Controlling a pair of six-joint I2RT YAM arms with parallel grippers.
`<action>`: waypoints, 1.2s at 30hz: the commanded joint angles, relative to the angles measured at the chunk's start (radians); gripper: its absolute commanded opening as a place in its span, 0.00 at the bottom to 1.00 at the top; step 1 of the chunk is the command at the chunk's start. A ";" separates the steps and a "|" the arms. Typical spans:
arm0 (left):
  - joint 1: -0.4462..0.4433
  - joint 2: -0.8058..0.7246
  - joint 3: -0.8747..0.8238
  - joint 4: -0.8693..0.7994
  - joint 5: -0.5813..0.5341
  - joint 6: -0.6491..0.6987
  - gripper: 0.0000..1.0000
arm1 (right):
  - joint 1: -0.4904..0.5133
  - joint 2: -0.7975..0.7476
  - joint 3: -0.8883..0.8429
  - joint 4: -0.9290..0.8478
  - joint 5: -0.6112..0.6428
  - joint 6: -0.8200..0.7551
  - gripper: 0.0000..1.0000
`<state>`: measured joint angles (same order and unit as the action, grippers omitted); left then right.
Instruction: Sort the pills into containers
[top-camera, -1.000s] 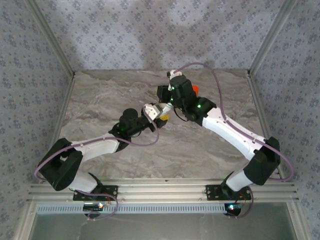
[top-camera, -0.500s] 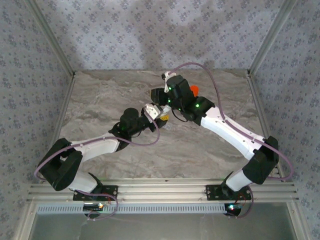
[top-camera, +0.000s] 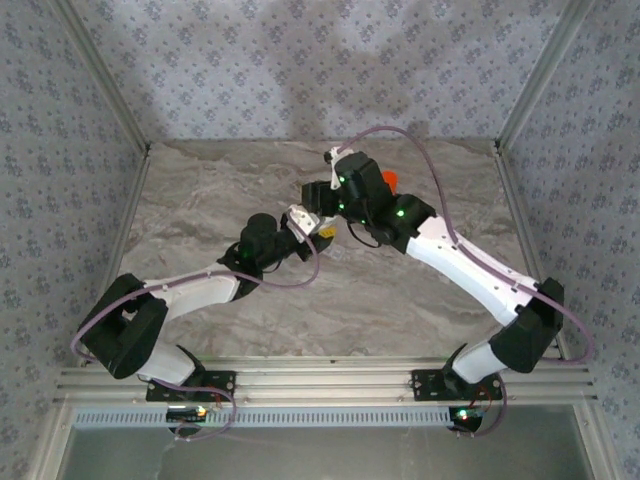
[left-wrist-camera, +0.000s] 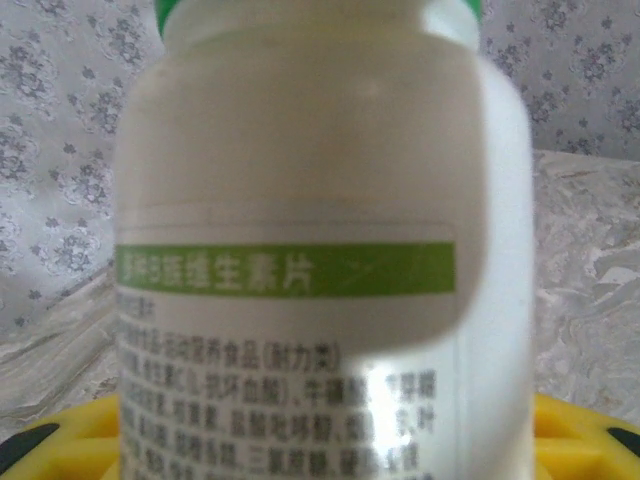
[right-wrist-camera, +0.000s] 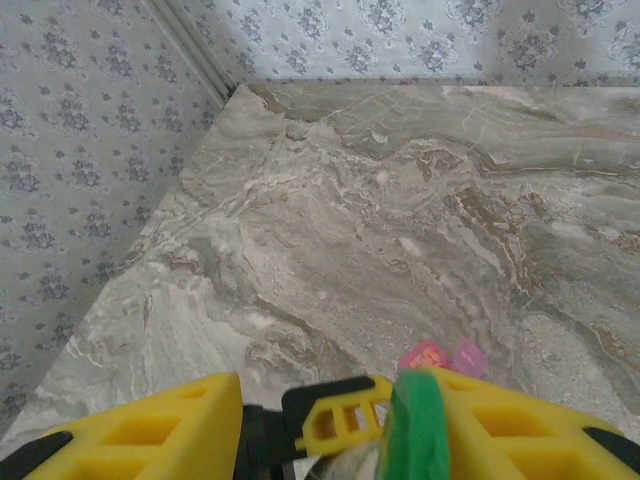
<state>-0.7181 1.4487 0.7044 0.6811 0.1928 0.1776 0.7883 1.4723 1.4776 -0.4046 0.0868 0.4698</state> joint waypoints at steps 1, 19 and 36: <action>0.008 -0.020 -0.017 0.042 -0.005 -0.017 0.00 | -0.026 -0.057 0.008 -0.040 -0.031 -0.014 0.49; 0.027 -0.083 -0.066 0.081 -0.010 -0.042 0.00 | -0.199 -0.133 -0.175 -0.025 0.003 0.009 0.47; 0.022 -0.057 -0.047 0.051 0.055 -0.048 0.00 | -0.170 -0.048 -0.092 0.062 -0.142 0.049 0.44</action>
<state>-0.6937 1.3891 0.6437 0.7086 0.2165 0.1371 0.6029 1.4059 1.3373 -0.3546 -0.0143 0.5339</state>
